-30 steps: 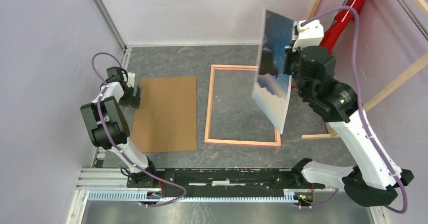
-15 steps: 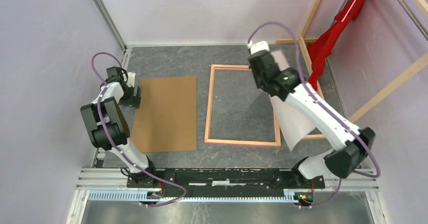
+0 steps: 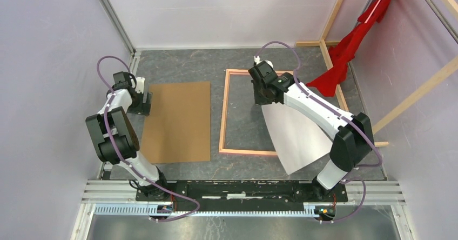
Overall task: Put the photo into the frame
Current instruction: Turn over the photo from the photo frame.
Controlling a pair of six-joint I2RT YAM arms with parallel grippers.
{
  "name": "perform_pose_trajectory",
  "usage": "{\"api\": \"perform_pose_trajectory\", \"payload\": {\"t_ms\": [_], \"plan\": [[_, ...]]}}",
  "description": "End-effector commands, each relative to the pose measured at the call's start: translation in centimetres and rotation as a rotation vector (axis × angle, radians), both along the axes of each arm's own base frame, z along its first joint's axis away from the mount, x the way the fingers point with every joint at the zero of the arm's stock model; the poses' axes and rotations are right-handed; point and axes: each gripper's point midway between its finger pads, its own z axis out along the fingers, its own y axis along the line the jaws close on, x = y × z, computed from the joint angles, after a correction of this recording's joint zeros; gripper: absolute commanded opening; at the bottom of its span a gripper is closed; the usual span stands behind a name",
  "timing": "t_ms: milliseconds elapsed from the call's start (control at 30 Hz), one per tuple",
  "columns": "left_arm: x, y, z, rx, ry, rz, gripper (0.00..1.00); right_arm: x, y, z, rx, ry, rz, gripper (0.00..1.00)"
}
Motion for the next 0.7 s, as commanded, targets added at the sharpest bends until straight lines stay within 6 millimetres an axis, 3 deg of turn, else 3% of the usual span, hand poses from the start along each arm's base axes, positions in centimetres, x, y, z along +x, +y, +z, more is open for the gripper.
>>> {"api": "perform_pose_trajectory", "payload": {"t_ms": [0,333,667], "plan": [[0.3,0.2,1.5,0.027,-0.04,-0.041,1.0,1.1,4.2,1.8,0.291,-0.002,-0.05,0.0],[0.2,0.1,1.3,0.024,-0.035,-0.046,1.0,4.0,2.8,1.9,0.39,-0.061,-0.403,0.0],[0.0,0.0,0.9,0.02,-0.025,-0.049,1.0,7.1,2.6,1.4,0.408,-0.156,-0.529,0.0]]}}
